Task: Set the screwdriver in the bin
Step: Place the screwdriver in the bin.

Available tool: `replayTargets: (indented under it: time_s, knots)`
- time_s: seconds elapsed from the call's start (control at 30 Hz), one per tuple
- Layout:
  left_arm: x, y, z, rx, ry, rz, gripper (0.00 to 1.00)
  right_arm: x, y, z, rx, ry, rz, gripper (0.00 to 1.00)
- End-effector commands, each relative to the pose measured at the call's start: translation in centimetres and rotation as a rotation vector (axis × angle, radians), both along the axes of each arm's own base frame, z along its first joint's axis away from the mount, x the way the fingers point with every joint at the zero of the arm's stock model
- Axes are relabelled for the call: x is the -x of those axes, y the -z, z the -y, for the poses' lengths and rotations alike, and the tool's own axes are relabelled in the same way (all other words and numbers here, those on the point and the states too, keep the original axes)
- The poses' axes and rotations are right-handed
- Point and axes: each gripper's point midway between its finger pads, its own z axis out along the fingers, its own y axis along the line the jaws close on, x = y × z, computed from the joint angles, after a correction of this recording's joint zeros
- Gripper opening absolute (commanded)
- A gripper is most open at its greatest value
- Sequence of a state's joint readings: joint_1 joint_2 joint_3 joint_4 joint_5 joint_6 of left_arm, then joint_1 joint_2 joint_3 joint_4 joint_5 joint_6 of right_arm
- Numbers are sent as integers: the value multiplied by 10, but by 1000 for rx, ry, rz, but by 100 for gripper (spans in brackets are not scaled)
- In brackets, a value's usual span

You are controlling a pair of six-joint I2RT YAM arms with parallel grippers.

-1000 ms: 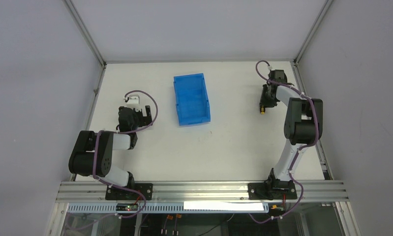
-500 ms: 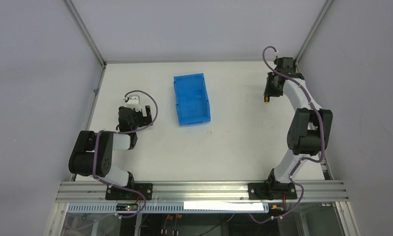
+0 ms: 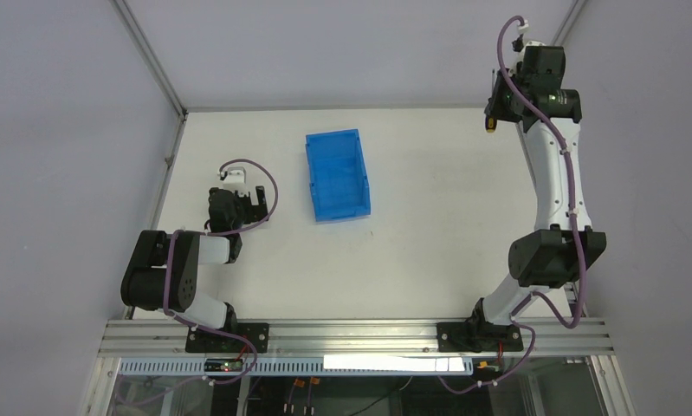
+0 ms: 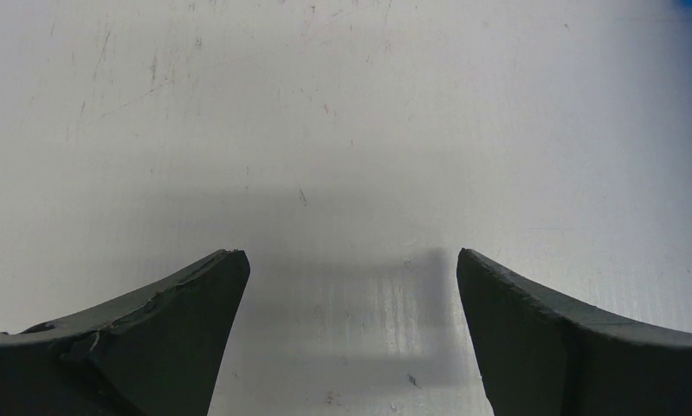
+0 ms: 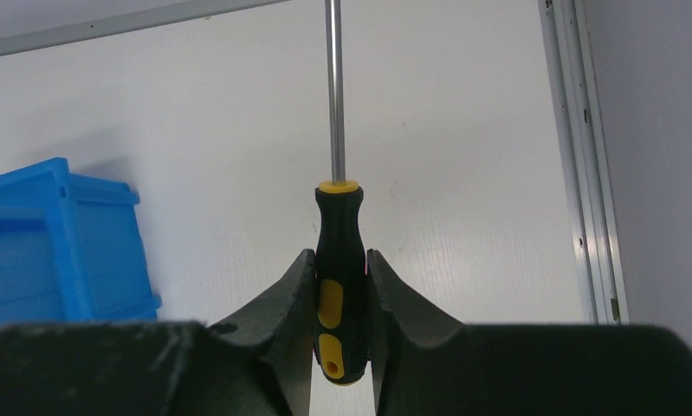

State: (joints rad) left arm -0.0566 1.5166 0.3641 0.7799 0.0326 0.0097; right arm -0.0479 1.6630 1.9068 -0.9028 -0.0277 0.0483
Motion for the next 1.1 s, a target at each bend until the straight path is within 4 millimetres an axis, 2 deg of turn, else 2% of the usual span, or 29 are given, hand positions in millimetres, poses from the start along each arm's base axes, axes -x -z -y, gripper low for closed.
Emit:
replayTargets:
  time_s: [0.0,0.13,0.23,0.4,0.67,0.97,1.07]
  knots:
    - [-9,-16,-4,10,-15,53,100,21,-42,-8,7,-25,52,17]
    - [-9,-16,-4,10,-14,53,100,22,-49,-23,-15,-50,56,16]
    - [-9,-17,-4,10,-15,54,100,24,-50,-49,-38,-94,58,16]
    - [-9,-16,-4,9,-15,54,100,26,-48,-104,-59,-188,57,15]
    - [-9,-17,-4,9,-15,54,100,33,-41,-211,-90,-339,71,13]
    - [-9,-16,-4,10,-14,54,100,44,-28,-307,-109,-464,92,13]
    - [-9,-16,-4,10,-14,53,100,44,-23,-325,-95,-481,87,13]
